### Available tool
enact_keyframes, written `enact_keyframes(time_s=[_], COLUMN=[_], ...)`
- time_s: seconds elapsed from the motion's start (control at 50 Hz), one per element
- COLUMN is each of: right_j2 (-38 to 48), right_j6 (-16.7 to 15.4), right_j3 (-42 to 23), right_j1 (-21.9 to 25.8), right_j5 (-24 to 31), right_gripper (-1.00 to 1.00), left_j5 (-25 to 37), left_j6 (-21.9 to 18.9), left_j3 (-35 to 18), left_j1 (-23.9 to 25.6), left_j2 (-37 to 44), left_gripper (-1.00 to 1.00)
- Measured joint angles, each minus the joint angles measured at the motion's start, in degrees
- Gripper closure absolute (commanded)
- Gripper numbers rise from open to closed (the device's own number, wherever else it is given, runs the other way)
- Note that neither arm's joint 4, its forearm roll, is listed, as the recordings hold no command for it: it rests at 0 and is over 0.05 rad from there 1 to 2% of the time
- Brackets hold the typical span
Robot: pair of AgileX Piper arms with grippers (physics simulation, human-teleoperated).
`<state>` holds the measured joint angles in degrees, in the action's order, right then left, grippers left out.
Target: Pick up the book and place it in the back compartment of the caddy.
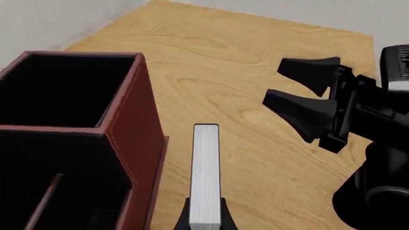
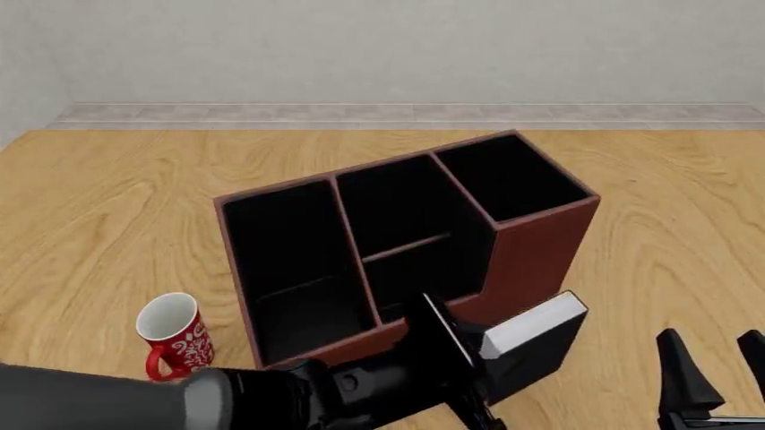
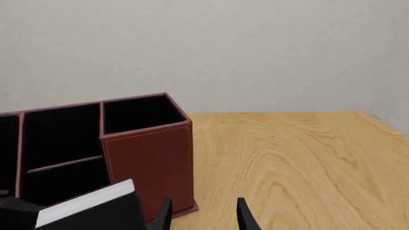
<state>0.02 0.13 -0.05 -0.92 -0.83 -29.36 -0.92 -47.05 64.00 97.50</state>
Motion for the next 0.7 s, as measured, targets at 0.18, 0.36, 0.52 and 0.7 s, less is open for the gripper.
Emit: enact_keyframes(time_s=[0.18,0.36,0.52,0.7], right_j2=[0.0,0.0,0.0,0.0], right_j6=[-0.01,-0.06,-0.1,0.01], right_j3=[0.0,0.0,0.0,0.0], right_j1=[0.06,0.14,0.26,0.32], right_j5=[0.04,0.11,0.2,0.28], right_gripper=[-1.0,-1.0,-1.0,-1.0], left_j5=[1.48,3.73,6.07,9.09], left_j6=[-0.45,-1.23,-1.96,-3.05], left_j3=[2.17,3.56,4.2,4.11], left_j1=[-0.77,-1.92,-2.92,-3.73], left_j2=[-6.08,-10.81,-14.14,-17.27], left_gripper=[1.0,1.0,1.0,1.0])
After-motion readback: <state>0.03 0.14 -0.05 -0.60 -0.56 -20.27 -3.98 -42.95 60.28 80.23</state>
